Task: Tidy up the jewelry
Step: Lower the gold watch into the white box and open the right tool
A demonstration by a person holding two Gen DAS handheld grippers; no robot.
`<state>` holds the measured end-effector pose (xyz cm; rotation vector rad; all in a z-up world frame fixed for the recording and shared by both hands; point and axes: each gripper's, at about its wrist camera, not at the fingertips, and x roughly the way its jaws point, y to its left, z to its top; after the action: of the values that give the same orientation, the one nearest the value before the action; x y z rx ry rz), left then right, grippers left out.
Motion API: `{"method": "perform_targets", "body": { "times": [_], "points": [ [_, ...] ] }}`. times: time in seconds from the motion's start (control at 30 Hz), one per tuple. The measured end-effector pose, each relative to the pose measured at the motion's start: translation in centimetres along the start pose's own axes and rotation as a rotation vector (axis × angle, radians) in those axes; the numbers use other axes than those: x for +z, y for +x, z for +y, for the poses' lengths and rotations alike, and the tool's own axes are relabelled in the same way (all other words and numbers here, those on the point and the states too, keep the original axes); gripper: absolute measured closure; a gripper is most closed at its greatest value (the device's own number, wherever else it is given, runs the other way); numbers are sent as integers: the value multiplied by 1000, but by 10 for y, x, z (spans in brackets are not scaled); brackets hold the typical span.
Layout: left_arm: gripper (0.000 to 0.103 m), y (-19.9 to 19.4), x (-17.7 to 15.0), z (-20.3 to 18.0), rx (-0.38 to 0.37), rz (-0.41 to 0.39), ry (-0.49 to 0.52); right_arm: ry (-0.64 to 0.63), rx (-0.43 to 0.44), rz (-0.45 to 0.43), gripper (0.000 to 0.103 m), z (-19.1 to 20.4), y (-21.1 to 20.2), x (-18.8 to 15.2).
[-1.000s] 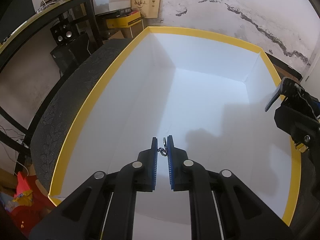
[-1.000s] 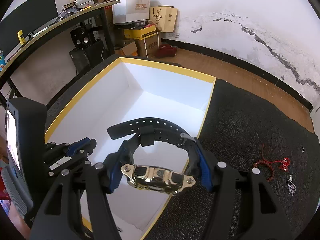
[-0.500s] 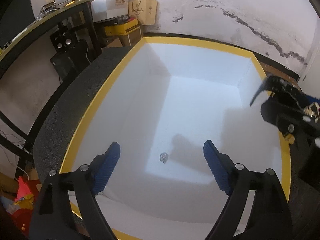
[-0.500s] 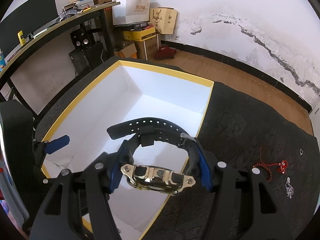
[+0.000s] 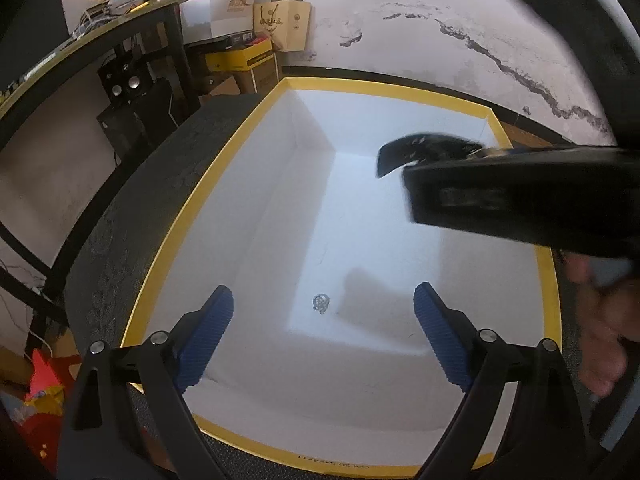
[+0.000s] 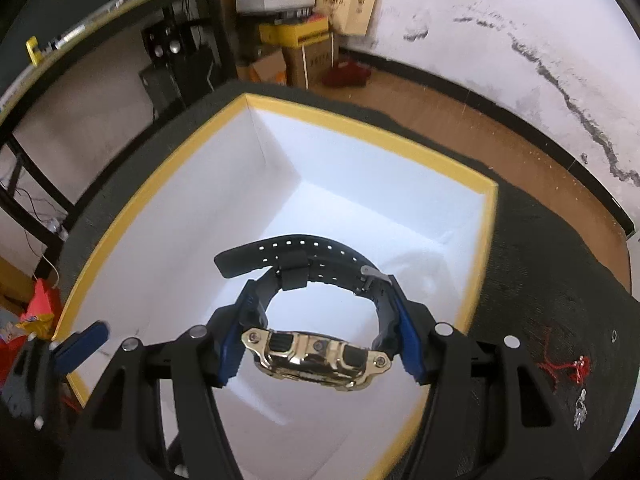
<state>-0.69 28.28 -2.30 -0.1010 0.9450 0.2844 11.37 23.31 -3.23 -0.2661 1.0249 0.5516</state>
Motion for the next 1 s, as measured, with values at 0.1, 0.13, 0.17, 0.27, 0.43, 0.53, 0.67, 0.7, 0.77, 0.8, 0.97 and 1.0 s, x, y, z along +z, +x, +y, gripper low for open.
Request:
{"method": "perform_targets", "body": {
  "times": [0.1, 0.13, 0.17, 0.27, 0.43, 0.53, 0.67, 0.7, 0.77, 0.8, 0.97, 1.0],
  "points": [
    [13, 0, -1, 2, -5, 2, -9, -23, -18, 36, 42, 7, 18, 6],
    [13, -1, 0, 1, -7, 3, -8, -33, -23, 46, 42, 10, 23, 8],
    [13, -1, -1, 1, -8, 2, -8, -40, -27, 55, 41, 11, 27, 9],
    [14, -2, -2, 1, -14, 8, -8, -47, -21, 92, 41, 13, 41, 10],
    [14, -4, 0, 3, -24, 1, -13, -52, -37, 109, 41, 18, 47, 12],
    [14, -5, 0, 4, -30, 3, -26, -52, -39, 117, 41, 18, 48, 12],
    [14, -6, -1, 3, -27, -3, -24, -69, -37, 117, 40, 22, 49, 12],
    [14, -6, 0, 3, -28, -3, -26, -76, -37, 104, 26, 23, 47, 13],
    [13, -7, 0, 3, -27, -7, -26, -94, -39, 58, 6, 25, 36, 15],
    [13, -8, 0, 2, -26, -10, -28, -98, -38, 38, 6, 26, 32, 17],
    [10, -12, 1, -2, -36, -25, -27, -71, -37, -31, 6, 17, -1, 22],
    [10, -13, 1, -4, -43, -25, -28, -59, -36, -52, 6, 11, -14, 21]
  ]
}}
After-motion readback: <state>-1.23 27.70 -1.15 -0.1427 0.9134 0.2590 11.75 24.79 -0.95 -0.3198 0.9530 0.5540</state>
